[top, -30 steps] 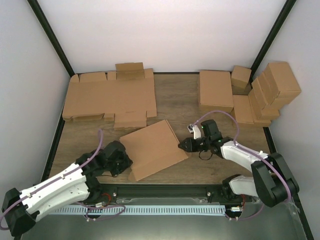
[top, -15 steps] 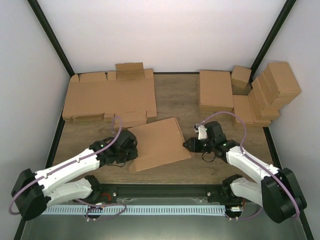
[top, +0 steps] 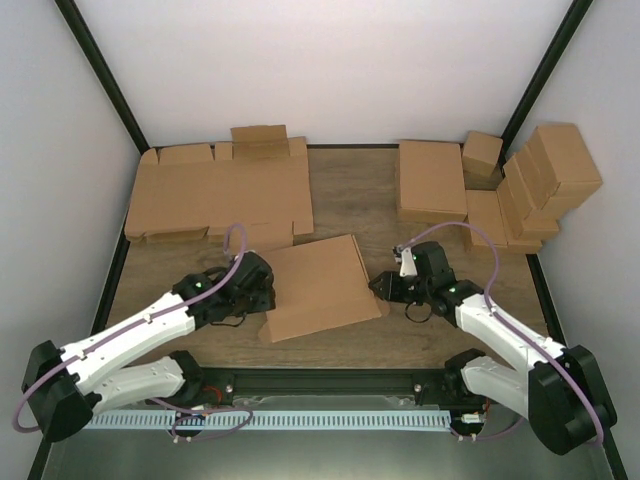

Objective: Fold the paper box

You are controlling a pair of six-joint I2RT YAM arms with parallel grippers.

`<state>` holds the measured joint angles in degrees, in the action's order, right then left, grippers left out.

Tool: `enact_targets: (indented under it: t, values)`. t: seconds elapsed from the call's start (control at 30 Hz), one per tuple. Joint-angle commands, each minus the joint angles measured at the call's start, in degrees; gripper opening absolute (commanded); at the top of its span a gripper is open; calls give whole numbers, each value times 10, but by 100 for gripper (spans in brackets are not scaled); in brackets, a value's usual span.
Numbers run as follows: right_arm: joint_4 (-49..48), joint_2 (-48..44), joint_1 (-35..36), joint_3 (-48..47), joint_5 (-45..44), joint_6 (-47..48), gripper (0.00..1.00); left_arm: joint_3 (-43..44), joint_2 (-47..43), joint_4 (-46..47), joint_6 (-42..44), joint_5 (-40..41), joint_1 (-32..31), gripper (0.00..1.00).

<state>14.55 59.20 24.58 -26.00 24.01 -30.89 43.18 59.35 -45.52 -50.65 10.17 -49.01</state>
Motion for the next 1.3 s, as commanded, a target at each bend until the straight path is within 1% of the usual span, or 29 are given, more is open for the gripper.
enact_targets:
  t: [0.0, 0.2, 0.3, 0.7, 0.73, 0.87, 0.93, 1.07, 1.17, 1.27]
  values:
    - [13, -7, 5, -31, -20, 3, 35, 11, -20, -41, 23, 9, 1, 62]
    - [16, -19, 5, -34, -18, 4, 38, 23, -22, -49, 78, -21, 1, 72]
    - [19, -23, 5, -42, -18, 5, 39, 31, -26, -47, 88, -32, 1, 78]
    - [27, -23, 5, -43, -23, 14, 40, 21, -66, -52, 104, -60, 1, 91]
    - [30, -24, 5, -46, -25, 18, 40, 21, -72, -50, 116, -67, 1, 92]
    - [34, -35, 5, -61, -9, 43, 47, 25, -95, -22, 151, -98, 0, 99]
    - [33, -45, 5, -71, 9, 53, 49, 34, -88, -15, 168, -105, -4, 100]
    - [38, -50, 5, -85, 9, 53, 55, 63, -48, -18, 188, -77, -26, 100]
    - [36, -39, 5, -70, 3, 43, 62, 64, -40, -21, 176, -56, -35, 100]
    - [18, -36, 5, -39, 1, 26, 74, 45, -53, -20, 158, -53, -37, 100]
